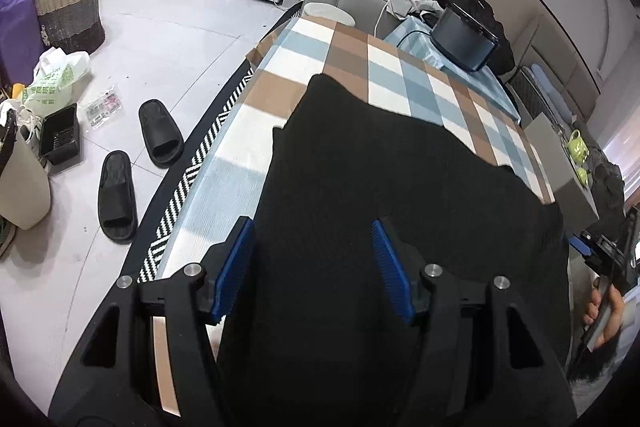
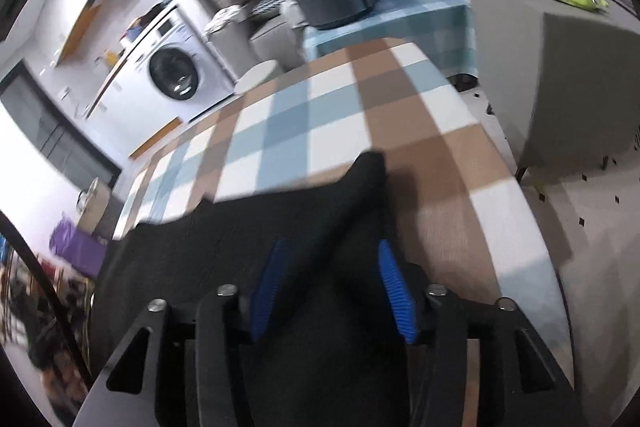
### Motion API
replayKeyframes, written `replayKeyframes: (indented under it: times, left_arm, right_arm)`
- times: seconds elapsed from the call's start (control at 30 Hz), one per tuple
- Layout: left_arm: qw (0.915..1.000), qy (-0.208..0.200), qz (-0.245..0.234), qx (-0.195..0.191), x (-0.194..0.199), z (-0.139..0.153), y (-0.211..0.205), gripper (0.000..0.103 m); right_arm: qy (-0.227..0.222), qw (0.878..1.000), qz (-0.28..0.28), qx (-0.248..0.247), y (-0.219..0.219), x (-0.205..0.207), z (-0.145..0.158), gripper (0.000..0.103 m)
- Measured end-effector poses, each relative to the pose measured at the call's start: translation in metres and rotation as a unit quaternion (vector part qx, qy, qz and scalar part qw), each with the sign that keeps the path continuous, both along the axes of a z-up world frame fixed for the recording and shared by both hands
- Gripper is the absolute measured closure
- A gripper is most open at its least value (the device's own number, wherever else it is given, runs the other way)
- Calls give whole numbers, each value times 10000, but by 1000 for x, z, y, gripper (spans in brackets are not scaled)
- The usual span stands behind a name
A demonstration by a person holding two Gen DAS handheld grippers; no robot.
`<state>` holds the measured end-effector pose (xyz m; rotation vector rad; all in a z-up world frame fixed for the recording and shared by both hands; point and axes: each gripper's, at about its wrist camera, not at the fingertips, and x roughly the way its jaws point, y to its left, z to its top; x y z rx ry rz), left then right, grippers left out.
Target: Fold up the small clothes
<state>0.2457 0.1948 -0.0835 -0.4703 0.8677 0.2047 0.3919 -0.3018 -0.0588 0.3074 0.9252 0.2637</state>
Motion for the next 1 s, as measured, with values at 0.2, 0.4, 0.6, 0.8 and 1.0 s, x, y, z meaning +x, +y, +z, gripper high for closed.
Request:
replayKeyframes:
  times: [0.2,0.4,0.6,0.8,1.0]
  left_arm:
    - [9994,241,-35,230,-36,-10,-10,45]
    - [9982,582,151,-21,-76,-36,-6,45]
    - [9991,359,185,-120,-104,-40,-13,61]
    - [9998,-132,138,20,-120,-23,-26,102]
    - [9991,-278,331,-32,-143,-13,-22,103]
  right_arm:
    - [45,9995,310,18,7,-71,-3,44]
    - [178,9997,136,114,2,-131,-17,44]
    - [167,9992,24,360,5,-167,-22,41]
    - [152,9990,66,409,13,-169,-19,41]
    - [115,9989,242,393,24,-172,-14,41]
